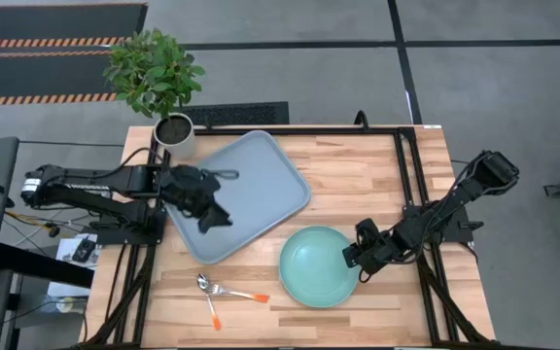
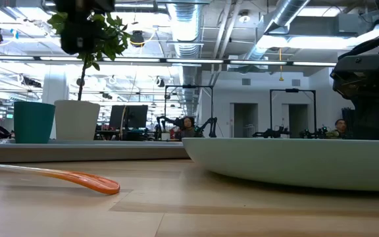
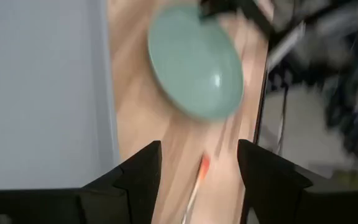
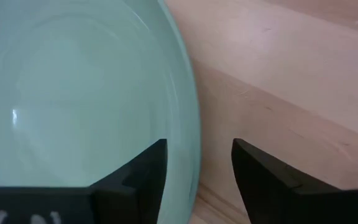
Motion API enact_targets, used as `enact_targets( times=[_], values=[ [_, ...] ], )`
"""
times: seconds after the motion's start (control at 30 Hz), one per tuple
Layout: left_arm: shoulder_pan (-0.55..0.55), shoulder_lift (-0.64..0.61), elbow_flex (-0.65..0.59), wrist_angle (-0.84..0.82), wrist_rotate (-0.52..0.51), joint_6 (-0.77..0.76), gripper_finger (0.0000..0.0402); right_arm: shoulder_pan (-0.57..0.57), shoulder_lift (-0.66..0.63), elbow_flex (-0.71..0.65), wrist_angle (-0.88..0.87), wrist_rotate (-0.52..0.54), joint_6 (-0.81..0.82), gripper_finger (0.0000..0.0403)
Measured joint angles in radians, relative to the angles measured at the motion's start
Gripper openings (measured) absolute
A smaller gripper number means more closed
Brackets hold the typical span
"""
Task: Pick and place plate/cup/fork/spoon on tray
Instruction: Put the orange fork on the gray serving tray
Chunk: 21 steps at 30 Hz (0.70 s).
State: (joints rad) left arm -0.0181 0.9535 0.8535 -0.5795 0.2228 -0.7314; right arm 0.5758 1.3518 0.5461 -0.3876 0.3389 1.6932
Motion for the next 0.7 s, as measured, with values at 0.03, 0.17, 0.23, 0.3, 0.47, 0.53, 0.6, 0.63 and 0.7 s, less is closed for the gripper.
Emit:
enact_targets(
  times=[0.03,0.17,0.23,0.3,0.47,0.53,0.6,0.63,0.7],
  values=[
    [-0.03,0.0,0.005,-0.026,-0.01,0.018,0.0197,0.0,0.0,0.0,0.0,0.0,0.0,0.0214],
    [-0.151,0.0,0.008,-0.062,-0.061,0.051,0.0197,0.0,0.0,0.0,0.004,0.0,0.0,0.0243],
    [-0.213,0.008,0.008,-0.081,-0.094,0.035,0.0197,0.0,0.0,0.0,0.014,0.0,0.0,0.0253],
    [-0.275,0.018,0.008,-0.088,-0.128,0.006,0.0197,0.0,0.0,0.0,0.019,0.0,0.0,0.0258],
    [-0.418,0.094,0.009,-0.077,-0.159,-0.042,0.0197,0.0,0.0,0.0,0.023,0.0,0.0,0.026],
    [-0.46,0.143,0.009,-0.072,-0.157,-0.048,0.0197,0.0,0.0,0.0,0.023,-0.001,0.0,0.026],
    [-0.5,0.201,0.009,-0.059,-0.148,-0.038,0.0197,0.0,0.0,0.0,0.023,-0.001,0.0,0.026],
    [-0.516,0.231,0.008,-0.043,-0.141,-0.031,0.0197,0.0,0.0,0.0,0.023,-0.001,0.0,0.026],
    [-0.541,0.282,0.008,-0.014,-0.127,-0.016,0.0197,0.0,0.0,0.0,0.023,-0.002,0.0,0.026]
  ],
)
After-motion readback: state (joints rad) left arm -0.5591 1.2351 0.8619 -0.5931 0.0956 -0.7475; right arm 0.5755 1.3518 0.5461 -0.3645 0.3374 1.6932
